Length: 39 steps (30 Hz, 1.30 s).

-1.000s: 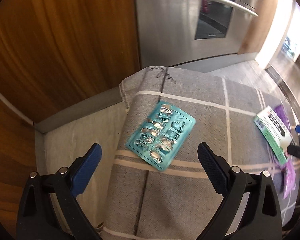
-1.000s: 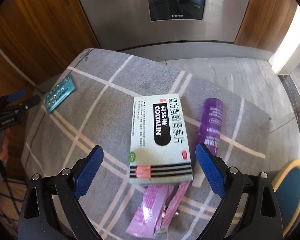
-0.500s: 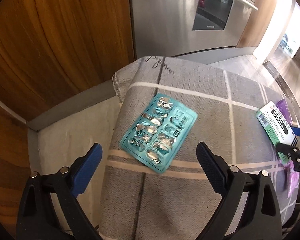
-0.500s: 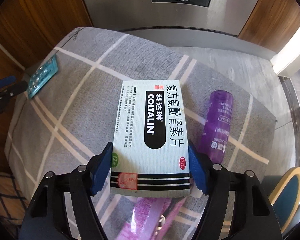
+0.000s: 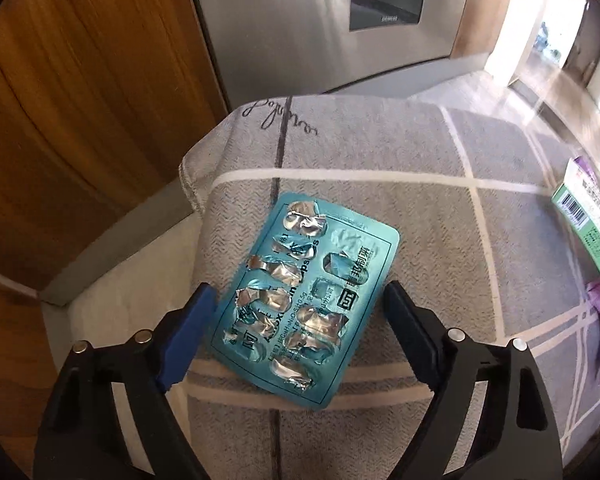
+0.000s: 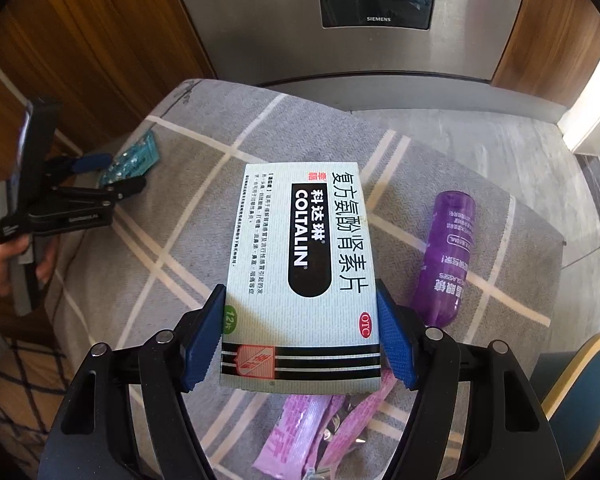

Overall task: Collect trash
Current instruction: 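Grasp and lift the COLTALIN box with the right tool while the left tool lifts the blister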

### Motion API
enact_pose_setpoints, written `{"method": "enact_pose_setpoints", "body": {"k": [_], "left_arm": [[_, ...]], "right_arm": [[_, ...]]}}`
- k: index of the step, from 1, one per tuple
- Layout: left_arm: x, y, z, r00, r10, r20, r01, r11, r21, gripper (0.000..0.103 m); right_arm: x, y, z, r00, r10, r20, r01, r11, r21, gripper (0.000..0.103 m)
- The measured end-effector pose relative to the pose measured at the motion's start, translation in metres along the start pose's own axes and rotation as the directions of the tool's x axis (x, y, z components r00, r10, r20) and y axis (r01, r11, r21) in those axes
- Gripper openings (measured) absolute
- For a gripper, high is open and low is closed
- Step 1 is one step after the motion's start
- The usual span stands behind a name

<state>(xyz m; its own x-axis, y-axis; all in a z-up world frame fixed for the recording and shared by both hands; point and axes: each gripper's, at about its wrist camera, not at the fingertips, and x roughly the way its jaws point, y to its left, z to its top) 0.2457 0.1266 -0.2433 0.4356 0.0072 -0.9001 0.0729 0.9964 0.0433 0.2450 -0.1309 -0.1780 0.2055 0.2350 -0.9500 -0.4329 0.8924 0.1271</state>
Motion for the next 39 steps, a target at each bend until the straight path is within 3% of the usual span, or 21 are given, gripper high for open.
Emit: {"method": "enact_pose_setpoints", "body": {"k": [5, 11, 20, 32, 39], "left_arm": [[-0.004, -0.002, -0.001, 1.000, -0.018, 0.004, 0.018, 1.000, 0.011, 0.071], [-0.012, -0.010, -0.004, 0.999, -0.044, 0.000, 0.043, 0.998, 0.035, 0.069], [-0.067, -0.039, -0.001, 0.995, -0.059, 0.078, 0.051, 0.994, 0.092, 0.069], [-0.154, -0.130, -0.011, 0.968, -0.169, 0.186, 0.121, 0.961, 0.247, 0.069], [-0.169, -0.188, -0.003, 0.940, -0.259, 0.224, 0.172, 0.922, 0.347, 0.069]], "right_arm": [[-0.002, -0.005, -0.001, 1.000, 0.015, 0.018, -0.015, 0.999, 0.031, 0.072], [-0.013, -0.004, -0.003, 0.999, 0.005, 0.041, -0.006, 1.000, 0.024, 0.072], [-0.056, -0.009, -0.010, 0.993, -0.009, 0.114, 0.002, 0.998, 0.066, 0.072], [-0.146, -0.049, -0.046, 0.960, -0.080, 0.268, 0.022, 0.977, 0.212, 0.072], [-0.196, -0.100, -0.091, 0.934, -0.177, 0.312, 0.045, 0.921, 0.387, 0.072]]}}
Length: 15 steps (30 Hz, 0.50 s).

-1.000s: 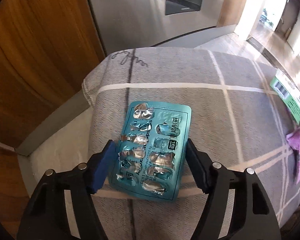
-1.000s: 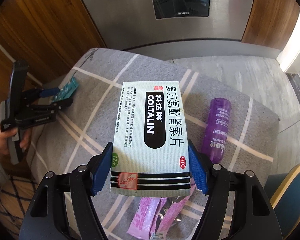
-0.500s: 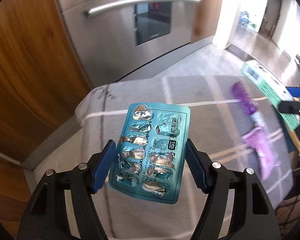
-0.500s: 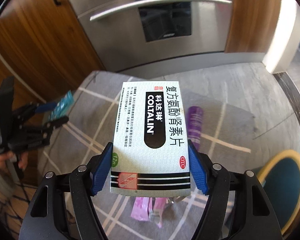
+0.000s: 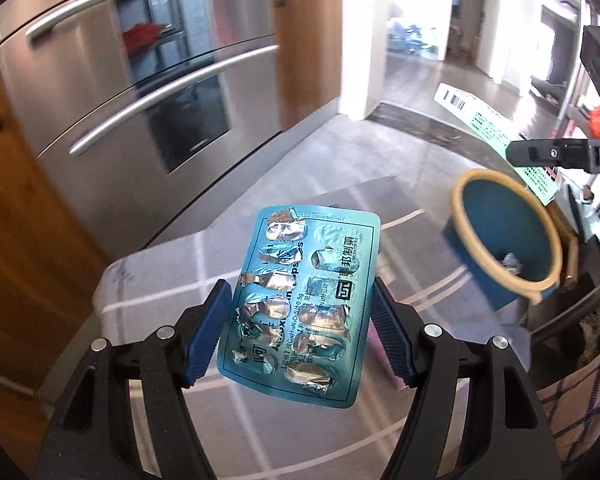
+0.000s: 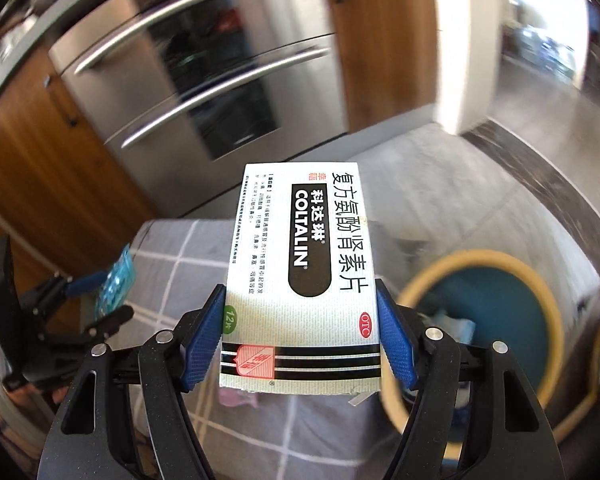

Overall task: Collect trash
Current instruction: 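Grasp and lift the COLTALIN box with the right tool while the left tool lifts the blister, then carry both items over the teal bin and open both tools to drop them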

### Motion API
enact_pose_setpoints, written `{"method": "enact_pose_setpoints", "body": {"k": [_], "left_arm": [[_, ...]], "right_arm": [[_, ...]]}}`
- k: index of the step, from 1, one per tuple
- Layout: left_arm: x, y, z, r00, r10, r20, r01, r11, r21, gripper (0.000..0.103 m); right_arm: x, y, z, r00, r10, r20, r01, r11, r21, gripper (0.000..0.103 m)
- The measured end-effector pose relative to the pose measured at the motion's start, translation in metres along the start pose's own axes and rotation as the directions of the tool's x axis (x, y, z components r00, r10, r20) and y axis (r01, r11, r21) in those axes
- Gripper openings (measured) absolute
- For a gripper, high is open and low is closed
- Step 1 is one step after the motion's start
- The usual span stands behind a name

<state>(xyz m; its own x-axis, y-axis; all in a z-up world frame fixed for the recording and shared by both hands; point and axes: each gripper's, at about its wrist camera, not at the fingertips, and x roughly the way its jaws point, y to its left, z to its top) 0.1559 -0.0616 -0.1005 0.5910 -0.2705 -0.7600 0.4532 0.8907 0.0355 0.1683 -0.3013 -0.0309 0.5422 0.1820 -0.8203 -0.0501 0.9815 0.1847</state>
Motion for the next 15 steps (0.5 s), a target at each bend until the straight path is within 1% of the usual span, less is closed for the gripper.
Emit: {"method": "enact_pose_setpoints", "body": {"k": [3, 6, 7, 10, 11, 13, 15], "left_arm": [[0.004, -0.023, 0.012, 0.999, -0.033, 0.015, 0.032, 0.999, 0.034, 0.069], [0.011, -0.051, 0.024, 0.996, -0.085, 0.017, 0.084, 0.995, 0.052, 0.069], [0.014, -0.064, 0.027, 0.995, -0.101, 0.016, 0.099, 0.993, 0.070, 0.069], [0.021, -0.105, 0.034, 0.990, -0.142, 0.015, 0.139, 0.980, 0.139, 0.069], [0.022, -0.113, 0.034, 0.988, -0.155, 0.015, 0.151, 0.977, 0.153, 0.069], [0.027, -0.139, 0.038, 0.982, -0.189, 0.011, 0.184, 0.965, 0.188, 0.069], [0.030, -0.156, 0.040, 0.977, -0.213, 0.005, 0.208, 0.956, 0.205, 0.069]], "right_arm": [[-0.021, -0.031, -0.004, 0.998, -0.055, 0.021, 0.054, 0.997, 0.050, 0.072], [-0.033, -0.067, -0.012, 0.993, -0.118, 0.016, 0.115, 0.986, 0.117, 0.072], [-0.035, -0.082, -0.016, 0.990, -0.141, 0.001, 0.140, 0.978, 0.152, 0.072], [-0.032, -0.110, -0.025, 0.981, -0.190, -0.040, 0.194, 0.957, 0.217, 0.072], [-0.029, -0.123, -0.029, 0.977, -0.204, -0.062, 0.213, 0.946, 0.244, 0.072], [-0.026, -0.137, -0.034, 0.973, -0.212, -0.087, 0.228, 0.933, 0.278, 0.072], [-0.023, -0.155, -0.042, 0.969, -0.219, -0.115, 0.244, 0.918, 0.312, 0.072]]}}
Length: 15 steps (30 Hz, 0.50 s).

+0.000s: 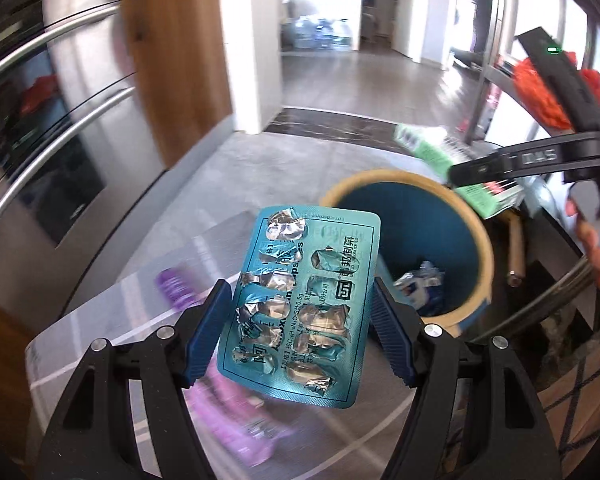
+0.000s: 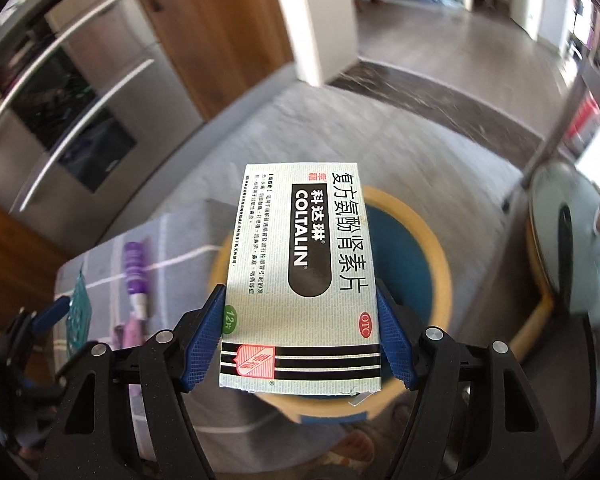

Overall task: Collect trash
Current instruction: 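Carry both items over the teal bin and open both tools to drop them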

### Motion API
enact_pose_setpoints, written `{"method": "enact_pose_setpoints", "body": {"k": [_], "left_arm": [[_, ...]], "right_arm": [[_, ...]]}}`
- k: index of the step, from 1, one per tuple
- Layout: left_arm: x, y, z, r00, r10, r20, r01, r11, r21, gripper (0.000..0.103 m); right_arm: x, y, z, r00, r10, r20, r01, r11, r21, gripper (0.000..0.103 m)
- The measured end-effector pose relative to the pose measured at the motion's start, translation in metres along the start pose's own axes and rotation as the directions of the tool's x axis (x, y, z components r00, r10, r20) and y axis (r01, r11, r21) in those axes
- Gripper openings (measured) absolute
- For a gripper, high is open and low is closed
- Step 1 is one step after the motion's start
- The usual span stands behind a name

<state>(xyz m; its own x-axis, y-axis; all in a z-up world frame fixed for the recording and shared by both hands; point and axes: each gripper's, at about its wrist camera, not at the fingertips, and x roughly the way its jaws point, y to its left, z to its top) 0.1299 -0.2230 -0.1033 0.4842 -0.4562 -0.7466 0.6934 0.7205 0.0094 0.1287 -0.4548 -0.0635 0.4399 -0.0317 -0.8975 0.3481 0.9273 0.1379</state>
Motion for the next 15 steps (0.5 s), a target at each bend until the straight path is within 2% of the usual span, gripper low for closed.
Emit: {"method": "enact_pose_setpoints", "body": {"k": [7, 15], "left_arm": [[0.038, -0.035, 0.008, 0.994, -0.102, -0.039, 0.103, 0.995, 0.015, 0.069], [0.076, -0.068, 0.001, 0.988, -0.104, -0.114, 0.115, 0.988, 0.099, 0.070]], "right_arm": [[0.029, -0.040, -0.006, 0.995, 0.002, -0.103, 0.013, 0.990, 0.143, 0.072], [0.057, -0.057, -0.012, 0.980, -0.002, -0.200, 0.047, 0.974, 0.221, 0.072]]}}
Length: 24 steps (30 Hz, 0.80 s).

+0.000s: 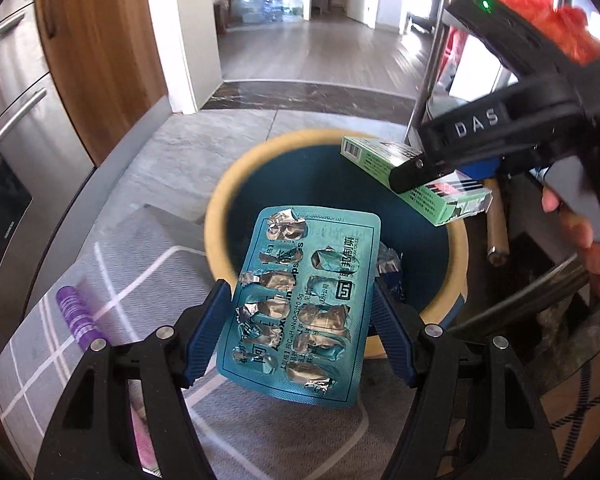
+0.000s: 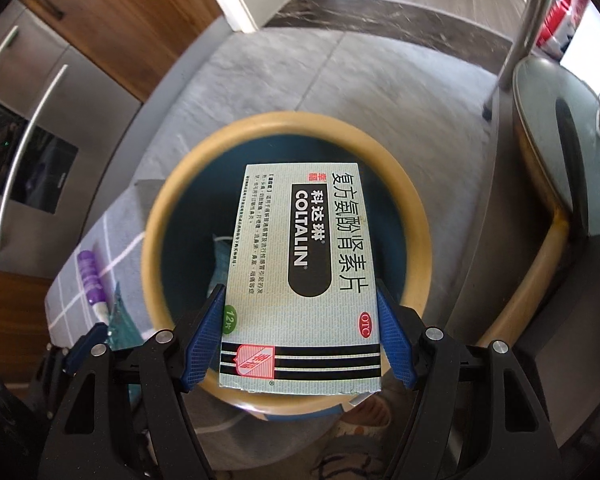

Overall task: Collect trash
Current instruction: 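Carry both items over the teal bin and open both tools to drop them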

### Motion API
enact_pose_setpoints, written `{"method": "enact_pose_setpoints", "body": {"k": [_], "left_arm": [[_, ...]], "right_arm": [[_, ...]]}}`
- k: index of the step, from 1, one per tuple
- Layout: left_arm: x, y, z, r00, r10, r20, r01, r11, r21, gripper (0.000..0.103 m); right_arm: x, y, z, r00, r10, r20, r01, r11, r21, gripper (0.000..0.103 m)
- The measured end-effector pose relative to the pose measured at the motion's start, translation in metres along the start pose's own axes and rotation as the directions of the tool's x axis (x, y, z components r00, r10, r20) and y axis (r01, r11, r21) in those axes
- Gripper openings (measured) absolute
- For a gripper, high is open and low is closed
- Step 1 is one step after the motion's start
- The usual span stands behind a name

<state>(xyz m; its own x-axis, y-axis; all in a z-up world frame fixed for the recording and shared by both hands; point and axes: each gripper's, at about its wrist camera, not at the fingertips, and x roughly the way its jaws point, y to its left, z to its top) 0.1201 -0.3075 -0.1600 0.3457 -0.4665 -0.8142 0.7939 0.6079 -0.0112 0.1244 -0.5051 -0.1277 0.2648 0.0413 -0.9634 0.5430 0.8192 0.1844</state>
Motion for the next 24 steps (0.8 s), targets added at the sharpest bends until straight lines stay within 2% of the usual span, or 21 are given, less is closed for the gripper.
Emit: {"method": "enact_pose_setpoints", "body": {"k": [20, 21, 22, 23, 24], "left_arm": [[0.015, -0.009, 0.007, 1.000, 0.015, -0.024, -0.015, 1.000, 0.010, 0.071], [0.015, -0.010, 0.007, 1.000, 0.020, -0.022, -0.020, 1.000, 0.011, 0.073], [0.015, -0.010, 0.008, 0.999, 0.036, -0.016, -0.036, 0.999, 0.012, 0.083], [0.013, -0.010, 0.009, 0.999, 0.046, -0.002, -0.046, 0.999, 0.010, 0.089], [0.011, -0.010, 0.009, 0.999, 0.045, 0.009, -0.045, 0.999, 0.008, 0.089]], "right_arm": [[-0.004, -0.003, 0.004, 1.000, 0.016, 0.019, -0.017, 0.999, 0.035, 0.072], [-0.004, -0.003, 0.004, 1.000, 0.013, 0.022, -0.013, 0.999, 0.033, 0.074], [-0.005, -0.003, 0.004, 1.000, 0.013, 0.027, -0.014, 0.999, 0.034, 0.076], [-0.006, -0.004, 0.004, 0.999, 0.015, 0.033, -0.016, 0.999, 0.040, 0.077], [-0.007, -0.005, 0.005, 0.999, 0.016, 0.038, -0.018, 0.999, 0.047, 0.078]]}}
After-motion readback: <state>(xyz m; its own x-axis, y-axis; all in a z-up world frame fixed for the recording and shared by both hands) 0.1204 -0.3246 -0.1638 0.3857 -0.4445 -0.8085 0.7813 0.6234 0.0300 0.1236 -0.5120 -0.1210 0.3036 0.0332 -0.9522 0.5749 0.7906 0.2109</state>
